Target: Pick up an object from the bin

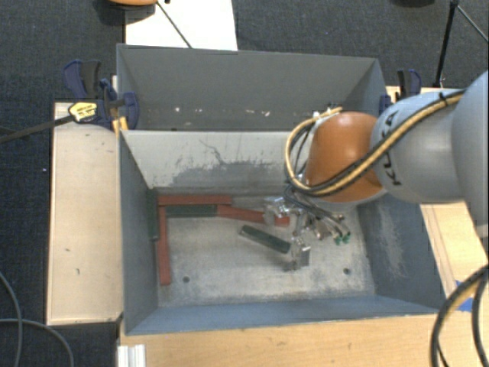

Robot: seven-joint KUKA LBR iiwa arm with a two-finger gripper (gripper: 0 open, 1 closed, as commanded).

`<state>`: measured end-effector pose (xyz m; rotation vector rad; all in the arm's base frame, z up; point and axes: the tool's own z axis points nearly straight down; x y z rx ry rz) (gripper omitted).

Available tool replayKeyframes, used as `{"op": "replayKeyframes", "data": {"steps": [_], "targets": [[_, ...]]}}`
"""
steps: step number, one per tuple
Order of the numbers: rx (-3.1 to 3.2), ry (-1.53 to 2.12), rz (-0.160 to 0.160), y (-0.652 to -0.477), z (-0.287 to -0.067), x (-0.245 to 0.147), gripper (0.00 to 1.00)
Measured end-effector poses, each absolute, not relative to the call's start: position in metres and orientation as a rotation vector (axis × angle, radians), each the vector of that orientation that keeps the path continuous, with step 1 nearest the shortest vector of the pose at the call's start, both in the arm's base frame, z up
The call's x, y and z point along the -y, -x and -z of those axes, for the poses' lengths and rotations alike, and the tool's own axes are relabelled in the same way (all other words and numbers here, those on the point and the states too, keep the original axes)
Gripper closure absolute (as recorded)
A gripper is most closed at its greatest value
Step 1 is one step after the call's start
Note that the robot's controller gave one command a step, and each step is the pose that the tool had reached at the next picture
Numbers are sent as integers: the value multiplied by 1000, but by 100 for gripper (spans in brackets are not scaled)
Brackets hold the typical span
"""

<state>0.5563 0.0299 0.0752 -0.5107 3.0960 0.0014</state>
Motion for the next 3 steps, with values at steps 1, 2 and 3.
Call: {"op": "replayKeyframes", "data": {"steps": [1, 2, 3], "targets": [[-3083, 577, -2, -586, -71, -72, 100], [-3084, 577, -2, -586, -71, -72, 100], [-3069, 649, -1, -593, -228, -96, 100]]}}
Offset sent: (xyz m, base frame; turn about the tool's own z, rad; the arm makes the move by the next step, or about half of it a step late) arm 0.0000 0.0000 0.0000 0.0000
